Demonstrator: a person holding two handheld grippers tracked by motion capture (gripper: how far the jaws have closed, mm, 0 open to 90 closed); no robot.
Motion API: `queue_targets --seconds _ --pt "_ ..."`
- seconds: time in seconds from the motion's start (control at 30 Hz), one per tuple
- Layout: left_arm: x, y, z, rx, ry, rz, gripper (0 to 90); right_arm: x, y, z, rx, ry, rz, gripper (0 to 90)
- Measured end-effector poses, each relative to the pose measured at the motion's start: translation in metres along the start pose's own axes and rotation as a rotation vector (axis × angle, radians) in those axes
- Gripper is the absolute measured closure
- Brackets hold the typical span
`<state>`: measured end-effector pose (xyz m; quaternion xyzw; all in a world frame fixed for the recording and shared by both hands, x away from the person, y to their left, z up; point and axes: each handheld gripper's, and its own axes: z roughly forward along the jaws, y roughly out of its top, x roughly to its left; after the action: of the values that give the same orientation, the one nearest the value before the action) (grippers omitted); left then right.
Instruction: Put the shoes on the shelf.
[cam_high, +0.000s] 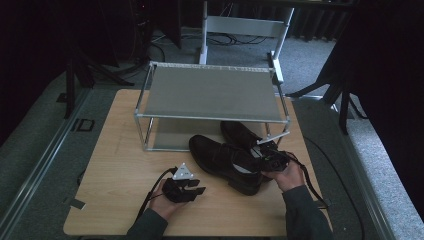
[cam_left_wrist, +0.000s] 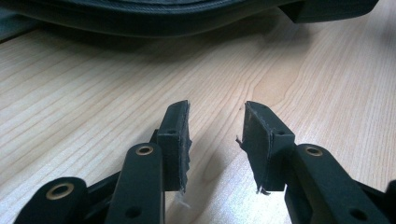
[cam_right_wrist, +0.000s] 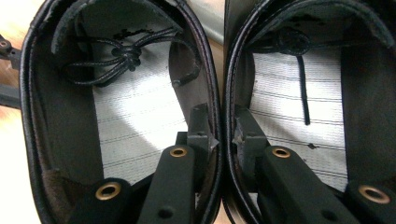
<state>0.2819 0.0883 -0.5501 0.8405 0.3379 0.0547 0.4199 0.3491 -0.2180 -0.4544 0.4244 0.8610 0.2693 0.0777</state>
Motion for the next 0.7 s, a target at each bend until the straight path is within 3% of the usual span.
queue_targets --seconds 0.23,0.5,0.7 --pt "0.001 0.001 0.000 -0.006 0.009 -0.003 61.8 0.002 0.011 0.007 0.008 -0.029 -0.005 80.2" --pt "0.000 0.005 -0.001 -0.015 0.013 0.002 61.8 0.002 0.024 0.016 -0.001 -0.022 0.024 80.2" --pt "-0.001 0.009 -0.003 -0.021 0.015 0.013 61.6 0.004 0.032 0.022 -0.020 -0.053 0.048 80.2"
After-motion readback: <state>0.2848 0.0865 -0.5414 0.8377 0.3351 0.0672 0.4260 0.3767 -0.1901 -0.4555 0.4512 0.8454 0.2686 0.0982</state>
